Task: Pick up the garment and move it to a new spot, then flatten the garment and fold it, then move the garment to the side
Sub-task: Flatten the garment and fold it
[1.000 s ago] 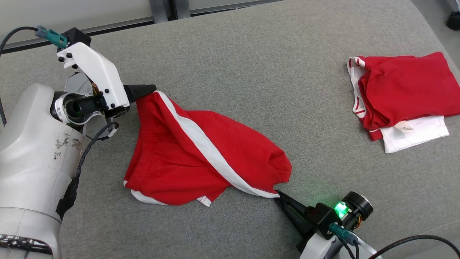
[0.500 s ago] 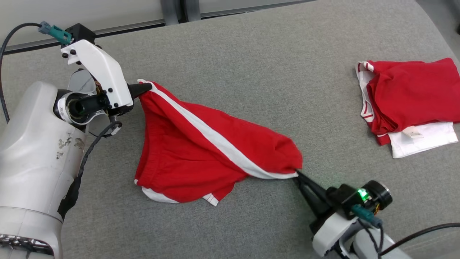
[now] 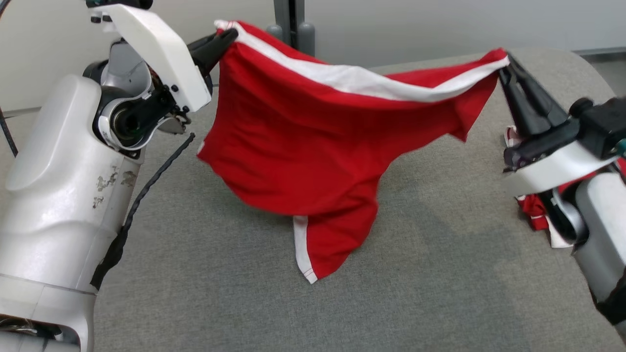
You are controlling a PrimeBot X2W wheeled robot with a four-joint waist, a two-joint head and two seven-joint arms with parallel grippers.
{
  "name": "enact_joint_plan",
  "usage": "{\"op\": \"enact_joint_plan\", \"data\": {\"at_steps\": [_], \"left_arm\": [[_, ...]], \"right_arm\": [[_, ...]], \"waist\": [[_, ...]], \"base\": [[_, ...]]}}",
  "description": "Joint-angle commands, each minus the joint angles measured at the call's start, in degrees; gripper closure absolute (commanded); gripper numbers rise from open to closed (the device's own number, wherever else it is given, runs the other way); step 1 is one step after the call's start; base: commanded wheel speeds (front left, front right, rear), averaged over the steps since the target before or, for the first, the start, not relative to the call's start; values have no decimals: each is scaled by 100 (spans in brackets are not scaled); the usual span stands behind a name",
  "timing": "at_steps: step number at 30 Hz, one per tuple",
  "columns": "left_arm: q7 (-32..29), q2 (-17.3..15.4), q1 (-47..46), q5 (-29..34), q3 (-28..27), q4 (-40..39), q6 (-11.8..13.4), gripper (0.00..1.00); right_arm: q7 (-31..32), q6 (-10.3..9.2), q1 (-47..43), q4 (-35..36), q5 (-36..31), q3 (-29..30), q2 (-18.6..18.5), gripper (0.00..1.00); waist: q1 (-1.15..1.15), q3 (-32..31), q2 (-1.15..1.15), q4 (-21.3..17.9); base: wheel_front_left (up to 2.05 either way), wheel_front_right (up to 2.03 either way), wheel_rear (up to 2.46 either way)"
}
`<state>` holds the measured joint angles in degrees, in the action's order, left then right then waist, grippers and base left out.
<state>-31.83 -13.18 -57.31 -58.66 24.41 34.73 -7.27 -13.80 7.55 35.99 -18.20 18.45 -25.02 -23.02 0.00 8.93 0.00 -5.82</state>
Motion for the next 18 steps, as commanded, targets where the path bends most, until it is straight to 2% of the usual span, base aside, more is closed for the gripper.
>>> {"op": "enact_joint_plan", "data": {"at_steps": [1,8,13,18], "left_arm": [[339,-18,-98,76,55,-272,-23,100],[1368,-88,-28,177,173,-923,-22,100],[1819,-66,97,243,142,-1138,-6,100],[2359,32,326,369,-31,-1421,291,100]], "right_arm": [[75,-13,253,24,48,53,-109,100],[192,-13,730,94,-106,410,-294,100],[336,-13,542,343,-297,761,-276,100],[642,-13,100,847,-493,1202,-249,100]], "waist": [[0,-290,0,215],[0,-758,0,466],[0,-915,0,581],[0,-960,0,688]], "base": [[0,0,0],[0,0,0],[0,0,0],[0,0,0]]}}
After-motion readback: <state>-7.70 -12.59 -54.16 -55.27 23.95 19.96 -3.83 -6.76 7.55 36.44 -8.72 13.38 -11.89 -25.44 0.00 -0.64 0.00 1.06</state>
